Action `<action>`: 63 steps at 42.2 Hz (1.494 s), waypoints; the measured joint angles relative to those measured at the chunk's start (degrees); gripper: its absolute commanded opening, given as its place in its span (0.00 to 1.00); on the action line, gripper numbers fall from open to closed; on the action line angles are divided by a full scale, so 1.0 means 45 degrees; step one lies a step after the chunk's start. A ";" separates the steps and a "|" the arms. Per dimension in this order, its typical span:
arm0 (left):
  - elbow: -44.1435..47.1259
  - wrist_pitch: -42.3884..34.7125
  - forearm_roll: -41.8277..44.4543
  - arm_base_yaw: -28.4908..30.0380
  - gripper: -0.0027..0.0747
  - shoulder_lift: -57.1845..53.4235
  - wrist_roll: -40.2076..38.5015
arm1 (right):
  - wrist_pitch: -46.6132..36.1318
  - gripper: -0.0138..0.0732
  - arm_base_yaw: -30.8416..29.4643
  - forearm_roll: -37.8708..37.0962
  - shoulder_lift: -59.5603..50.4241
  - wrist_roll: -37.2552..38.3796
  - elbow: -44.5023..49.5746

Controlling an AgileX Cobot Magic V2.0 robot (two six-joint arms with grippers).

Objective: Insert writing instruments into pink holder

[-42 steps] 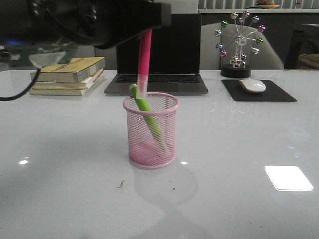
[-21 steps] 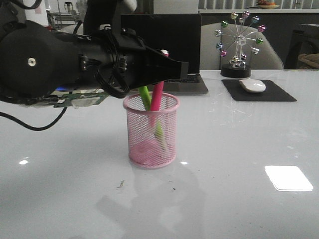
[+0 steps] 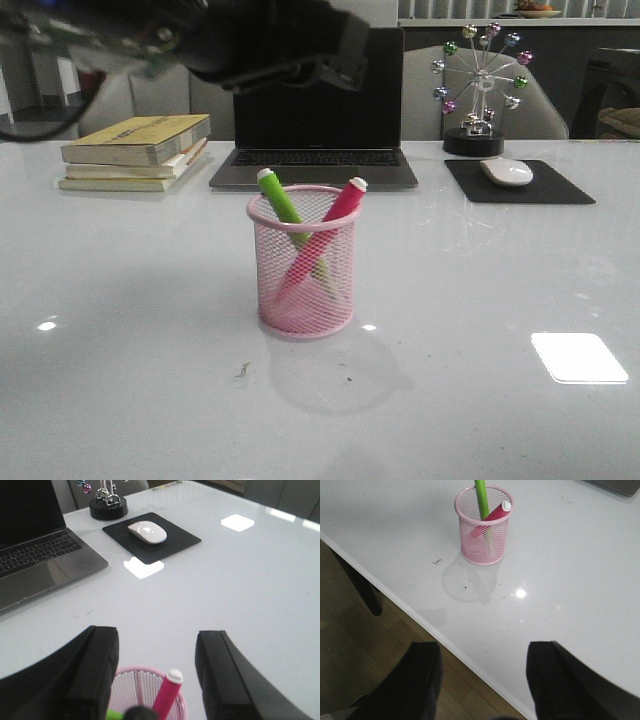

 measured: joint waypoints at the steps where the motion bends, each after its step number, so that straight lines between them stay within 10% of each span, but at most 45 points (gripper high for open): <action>1: -0.0054 0.0780 0.0181 0.0000 0.58 -0.0414 -0.0004 | 0.0000 0.72 0.0000 0.0000 0.0000 0.0000 0.0000; 16: 0.0470 0.7414 0.0639 0.0000 0.58 -0.5431 0.0029 | 0.0000 0.72 0.0000 0.0000 0.0000 0.0000 0.0000; 36: 0.4661 0.9934 0.0656 0.0000 0.56 -1.1351 0.0029 | 0.0117 0.71 0.0000 -0.0126 0.0000 0.0000 0.0000; 51: 0.5068 1.0005 0.0656 0.0000 0.16 -1.2222 0.0029 | 0.0676 0.22 0.0000 -0.0640 0.0000 0.0000 0.0000; 63: 0.5068 1.0005 0.0656 0.0000 0.15 -1.2222 0.0029 | 0.0698 0.22 0.0000 -0.0660 0.0000 0.0000 0.0000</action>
